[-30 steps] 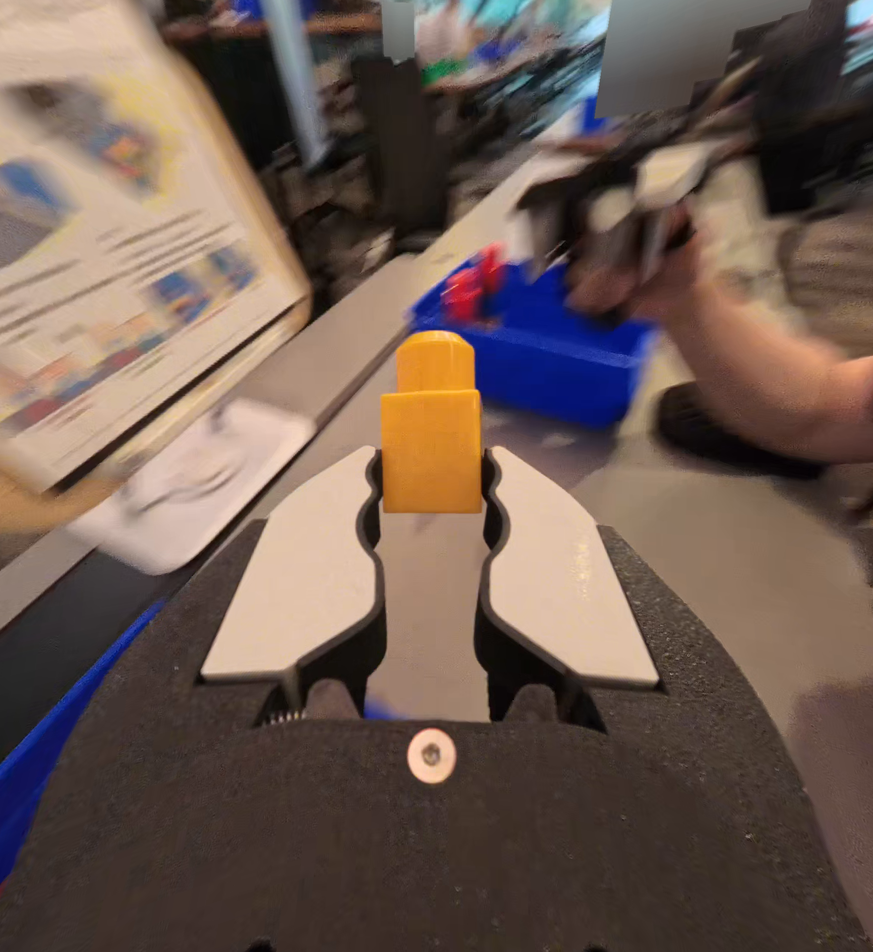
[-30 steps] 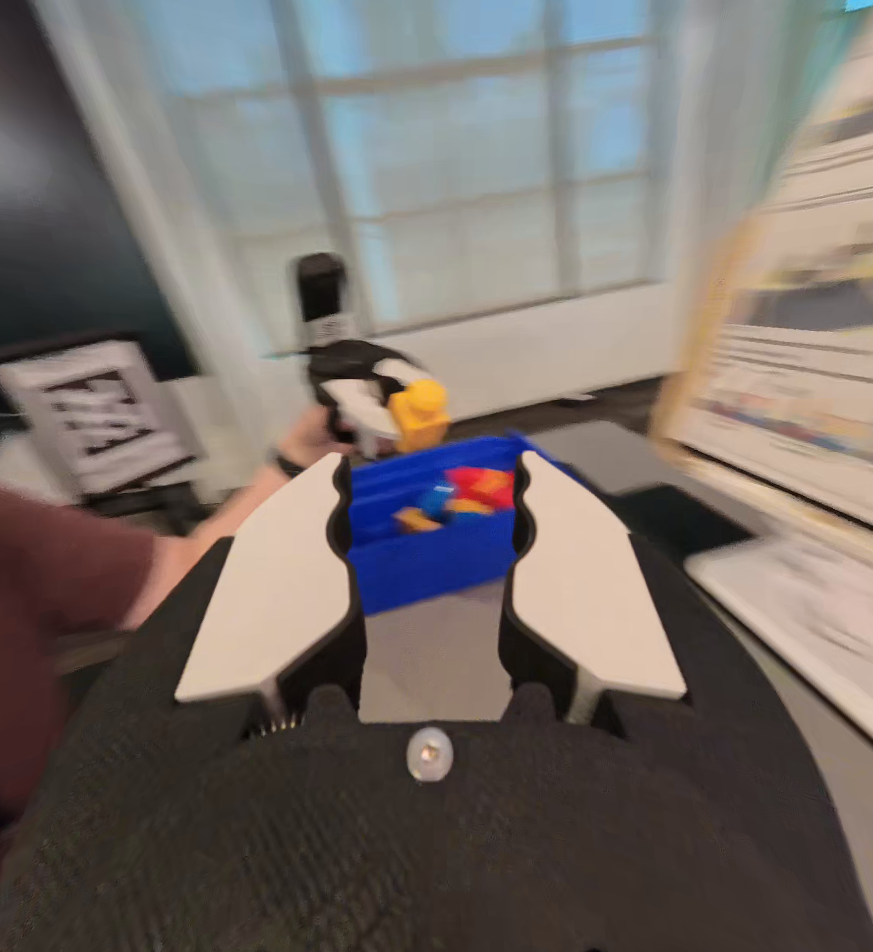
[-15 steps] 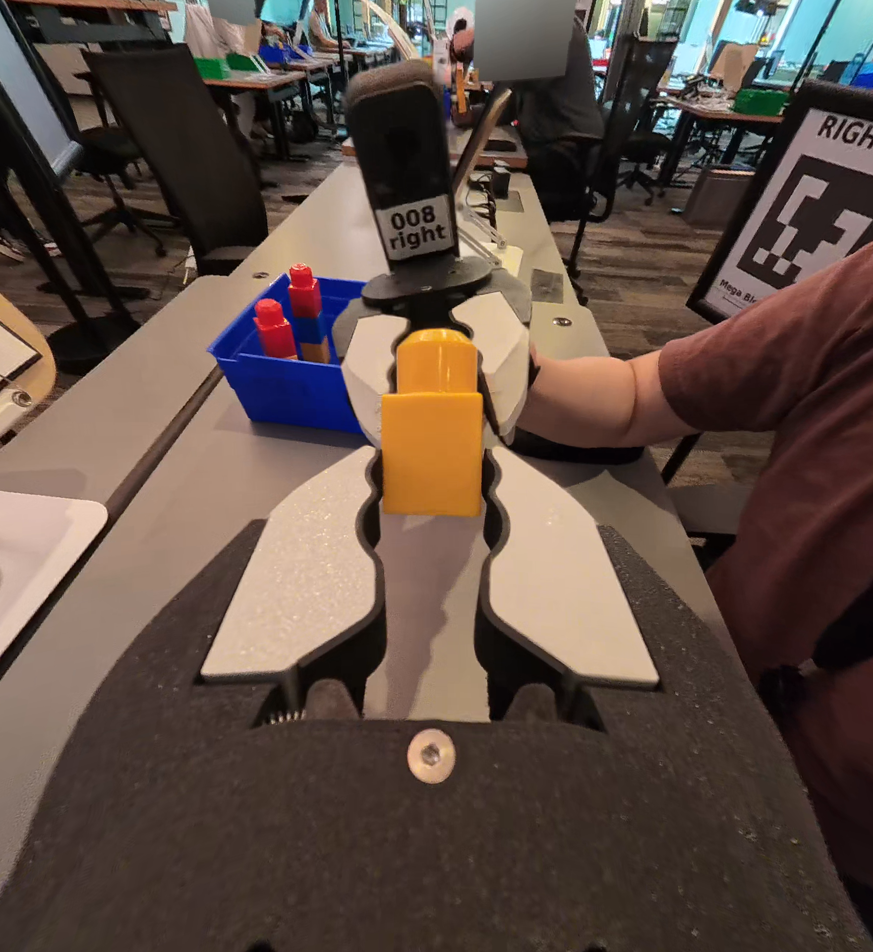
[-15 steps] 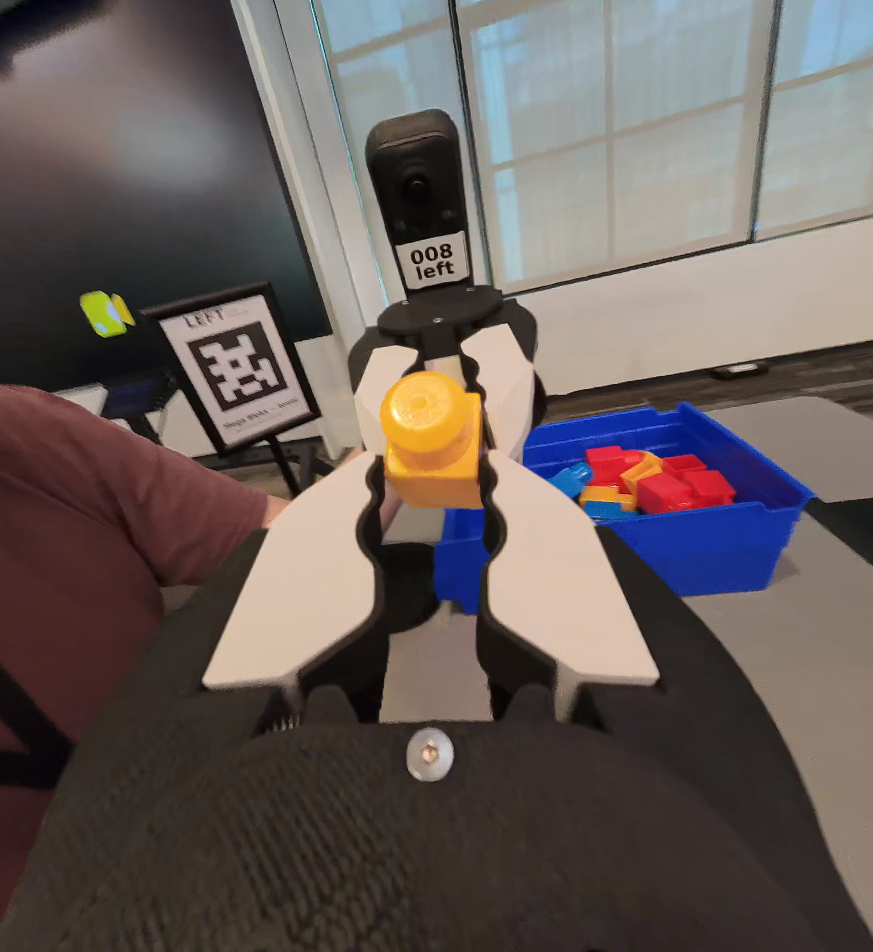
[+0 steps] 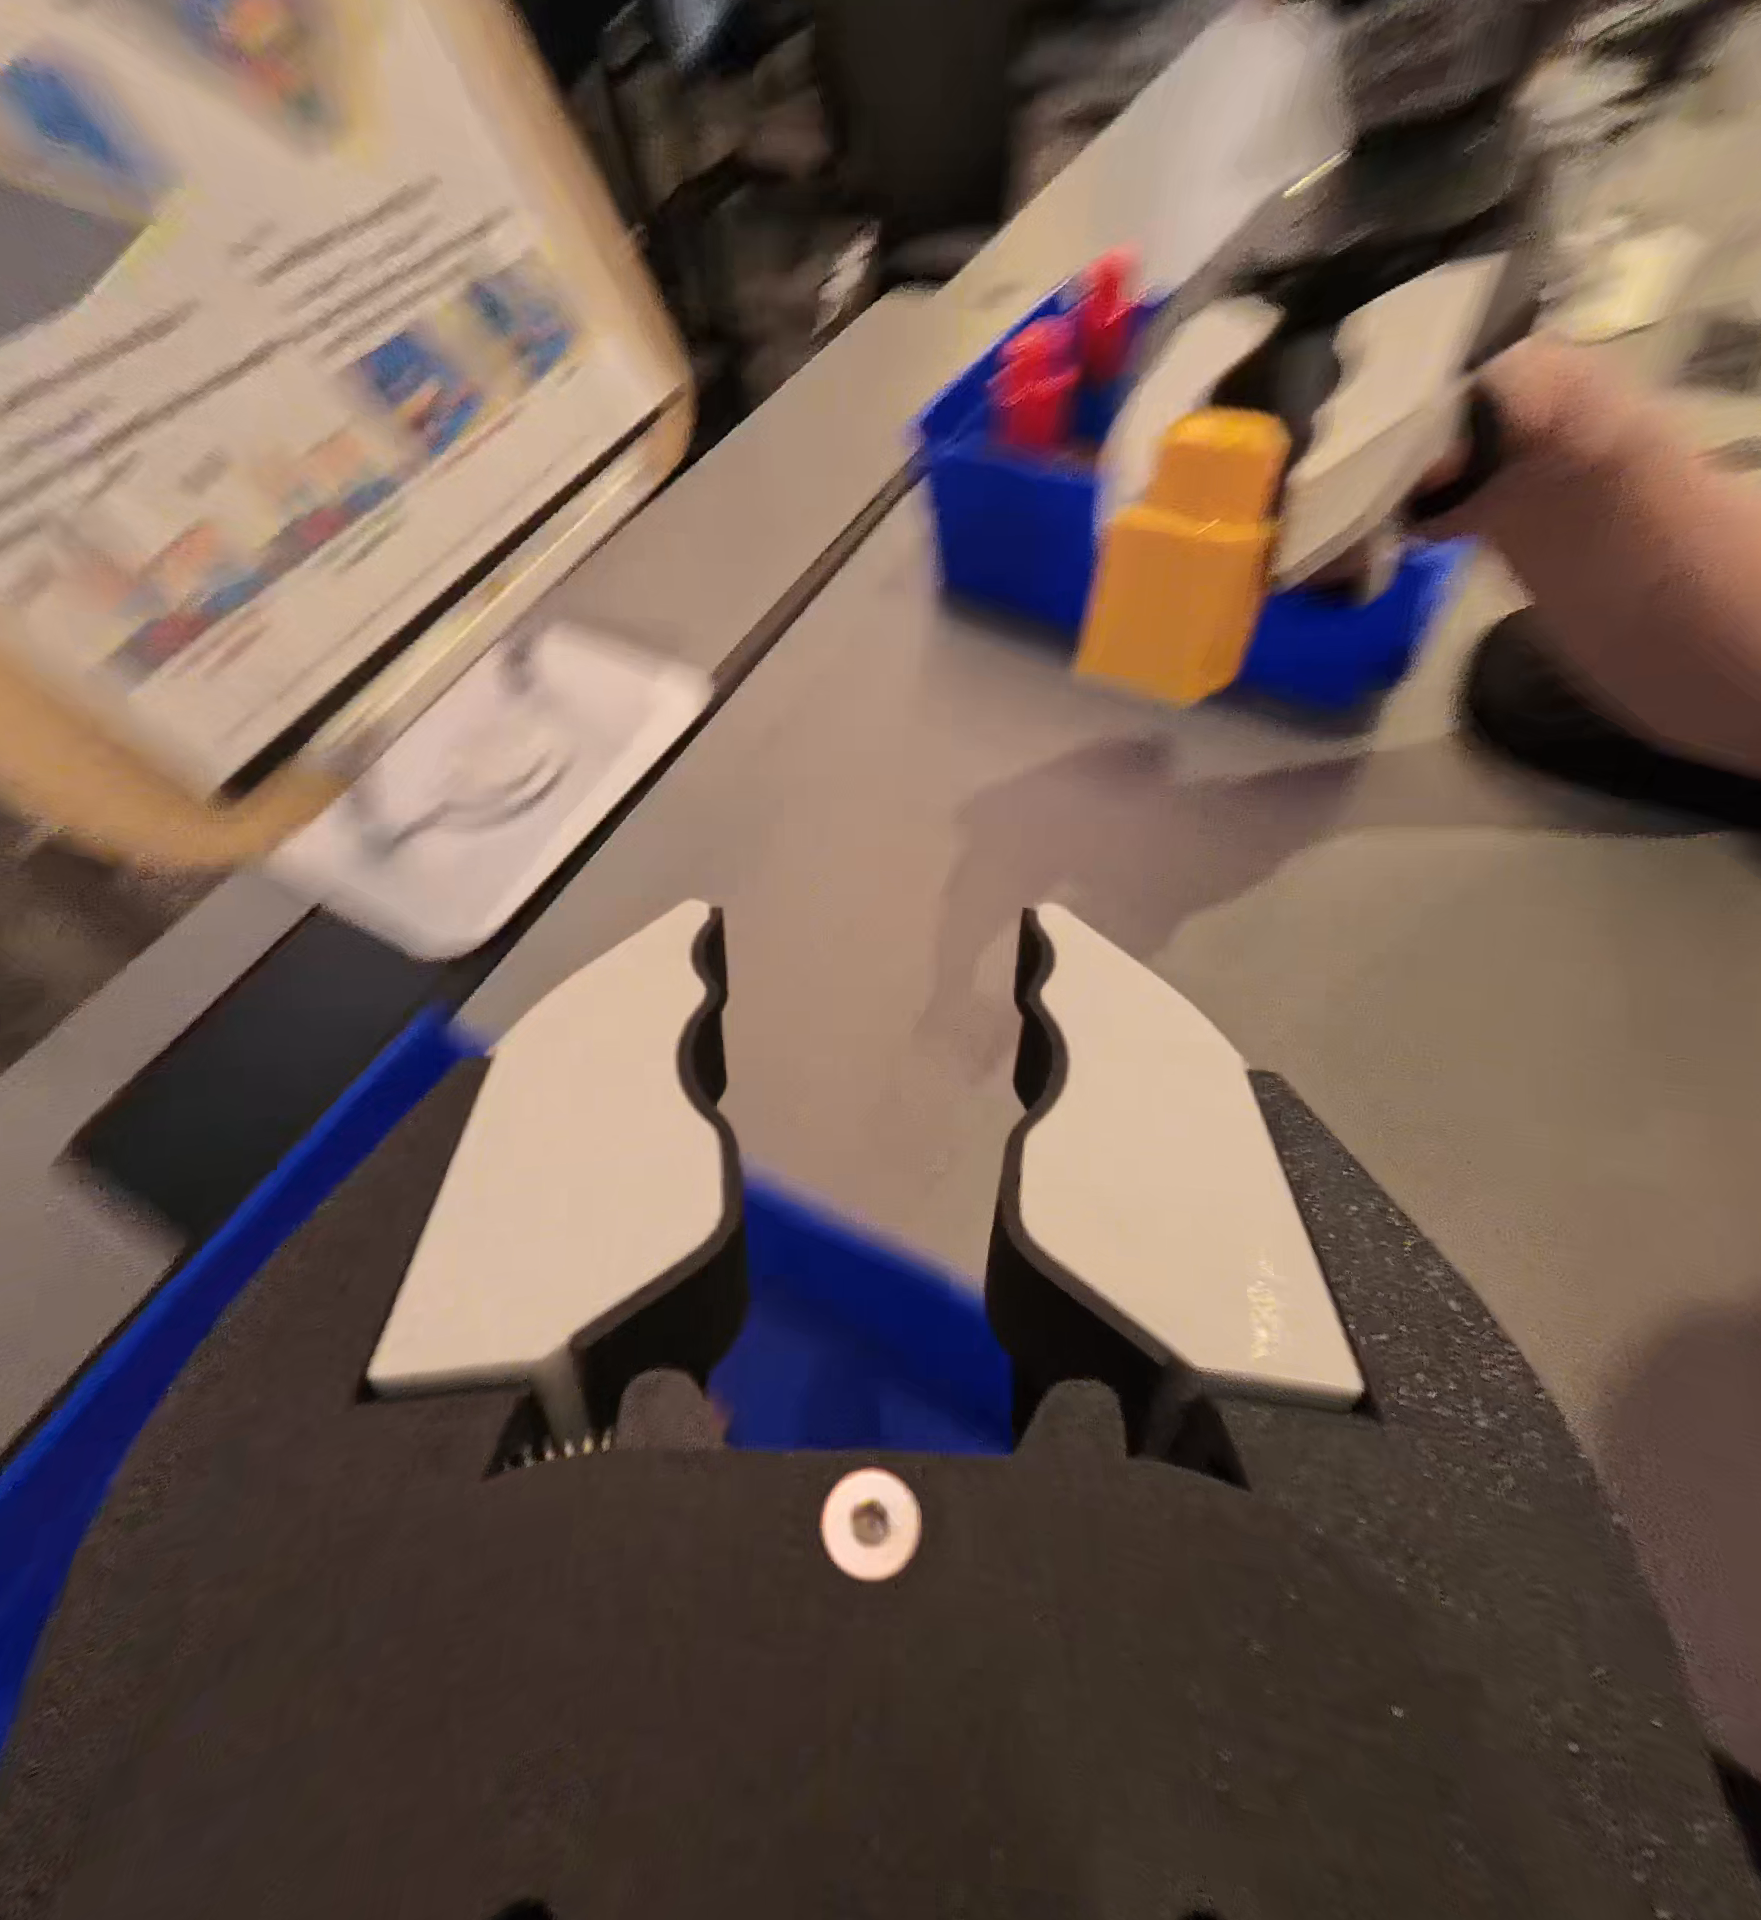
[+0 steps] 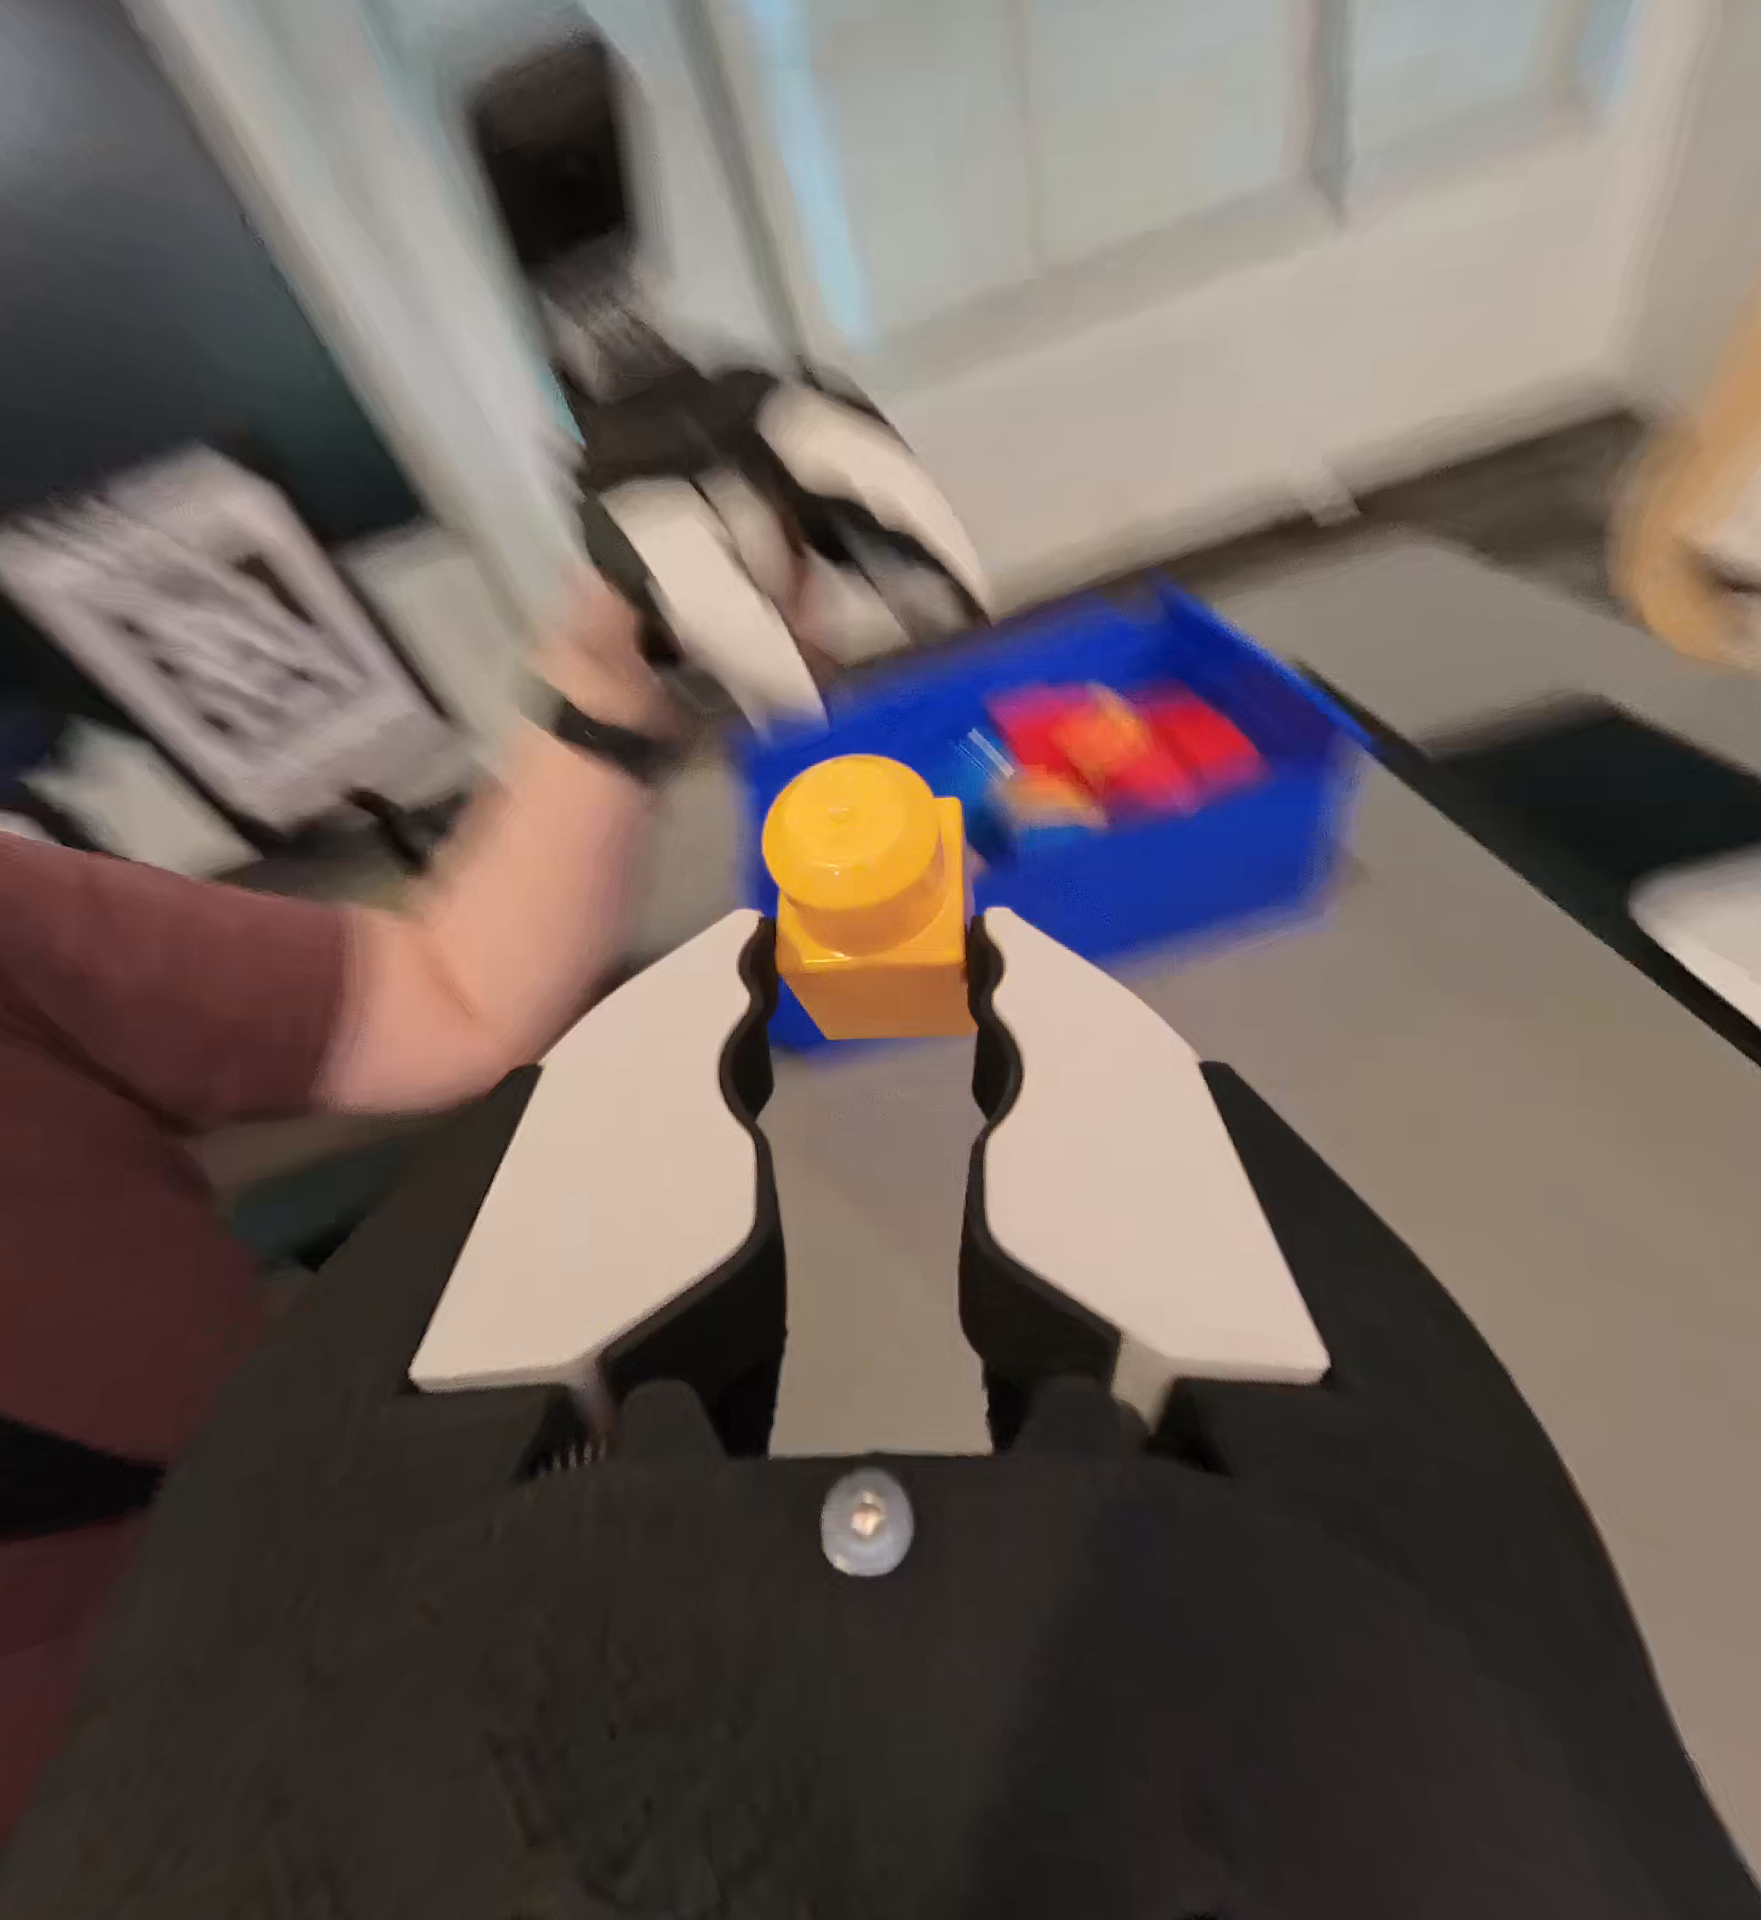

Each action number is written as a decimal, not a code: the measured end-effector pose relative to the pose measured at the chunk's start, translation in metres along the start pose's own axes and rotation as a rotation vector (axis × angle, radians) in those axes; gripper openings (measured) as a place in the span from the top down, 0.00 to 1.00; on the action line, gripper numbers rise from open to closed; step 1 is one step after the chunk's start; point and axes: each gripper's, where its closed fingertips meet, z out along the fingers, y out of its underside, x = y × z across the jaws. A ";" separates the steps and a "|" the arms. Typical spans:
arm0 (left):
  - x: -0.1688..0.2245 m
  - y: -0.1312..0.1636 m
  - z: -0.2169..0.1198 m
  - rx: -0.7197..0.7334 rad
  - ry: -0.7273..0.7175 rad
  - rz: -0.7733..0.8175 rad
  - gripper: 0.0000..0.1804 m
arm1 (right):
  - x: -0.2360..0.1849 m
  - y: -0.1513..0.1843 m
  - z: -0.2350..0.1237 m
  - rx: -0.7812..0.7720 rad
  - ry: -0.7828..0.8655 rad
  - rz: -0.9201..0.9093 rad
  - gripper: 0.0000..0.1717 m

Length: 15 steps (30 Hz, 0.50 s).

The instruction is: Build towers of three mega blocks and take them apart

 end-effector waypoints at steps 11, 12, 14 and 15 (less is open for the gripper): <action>-0.115 0.142 -0.029 -0.399 -0.360 -0.117 0.71 | 0.079 0.113 0.033 -0.346 0.182 0.179 0.79; -0.116 0.150 -0.022 -0.413 -0.348 -0.092 0.69 | 0.079 0.119 0.037 -0.359 0.179 0.188 0.79; -0.125 0.159 -0.014 -0.448 -0.384 -0.032 0.68 | 0.080 0.130 0.040 -0.419 0.199 0.144 0.79; -0.128 0.160 -0.010 -0.444 -0.393 -0.005 0.68 | 0.082 0.133 0.040 -0.439 0.221 0.114 0.79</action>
